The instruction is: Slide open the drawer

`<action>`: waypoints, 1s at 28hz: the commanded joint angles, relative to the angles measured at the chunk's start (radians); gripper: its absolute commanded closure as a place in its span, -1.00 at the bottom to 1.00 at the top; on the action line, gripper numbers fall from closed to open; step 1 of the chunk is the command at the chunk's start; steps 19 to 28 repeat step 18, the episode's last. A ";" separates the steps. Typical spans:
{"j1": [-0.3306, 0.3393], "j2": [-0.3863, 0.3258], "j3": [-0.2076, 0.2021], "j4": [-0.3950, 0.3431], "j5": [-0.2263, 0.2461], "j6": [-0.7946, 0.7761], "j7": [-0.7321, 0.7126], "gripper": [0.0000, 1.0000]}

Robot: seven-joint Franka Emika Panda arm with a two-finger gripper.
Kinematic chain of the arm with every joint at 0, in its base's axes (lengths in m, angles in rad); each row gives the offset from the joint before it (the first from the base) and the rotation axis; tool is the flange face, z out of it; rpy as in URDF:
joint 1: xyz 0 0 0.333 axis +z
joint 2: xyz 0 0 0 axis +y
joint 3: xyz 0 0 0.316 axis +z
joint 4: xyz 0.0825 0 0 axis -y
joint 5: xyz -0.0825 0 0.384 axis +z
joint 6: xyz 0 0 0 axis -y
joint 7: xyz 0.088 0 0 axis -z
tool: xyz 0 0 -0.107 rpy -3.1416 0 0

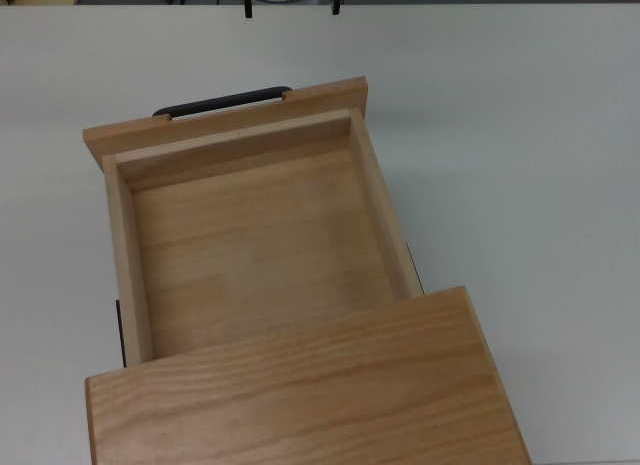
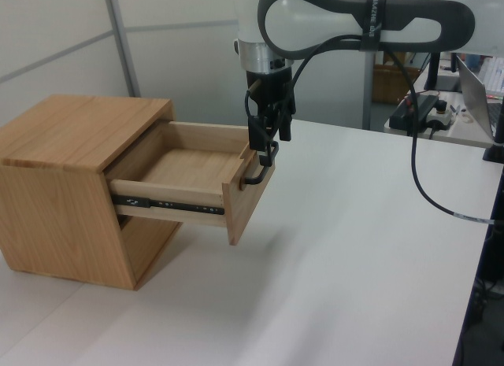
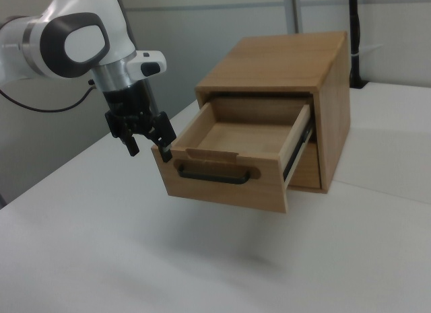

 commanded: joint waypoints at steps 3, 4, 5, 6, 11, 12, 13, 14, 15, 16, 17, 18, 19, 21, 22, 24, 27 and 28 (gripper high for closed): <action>0.001 -0.004 0.014 0.008 0.020 -0.030 -0.024 -1.00; 0.001 -0.004 0.014 0.008 0.021 -0.031 -0.024 -1.00; 0.001 -0.004 0.015 0.008 0.021 -0.031 -0.024 -1.00; 0.001 -0.004 0.015 0.008 0.021 -0.031 -0.024 -1.00; 0.001 -0.003 0.015 0.008 0.022 -0.028 -0.019 -1.00; 0.001 -0.004 0.015 0.008 0.022 -0.031 -0.018 -1.00; 0.001 -0.004 0.015 0.008 0.022 -0.033 -0.018 -1.00; 0.001 -0.004 0.015 0.008 0.021 -0.034 -0.016 -1.00; 0.001 -0.004 0.014 0.009 0.021 -0.034 -0.016 -1.00; 0.001 -0.004 0.014 0.008 0.019 -0.036 -0.015 -1.00; 0.000 -0.004 0.014 0.008 0.019 -0.037 -0.015 -1.00; 0.000 -0.006 0.014 0.008 0.019 -0.037 -0.015 -1.00; 0.000 -0.006 0.014 0.008 0.019 -0.037 -0.015 -1.00; 0.000 -0.006 0.014 0.008 0.019 -0.037 -0.015 -1.00; 0.000 -0.006 0.014 0.008 0.019 -0.037 -0.015 -1.00; 0.000 -0.006 0.014 0.008 0.019 -0.037 -0.015 -1.00; 0.000 -0.006 0.014 0.008 0.019 -0.037 -0.015 -1.00; 0.000 -0.006 0.014 0.008 0.019 -0.037 -0.015 -1.00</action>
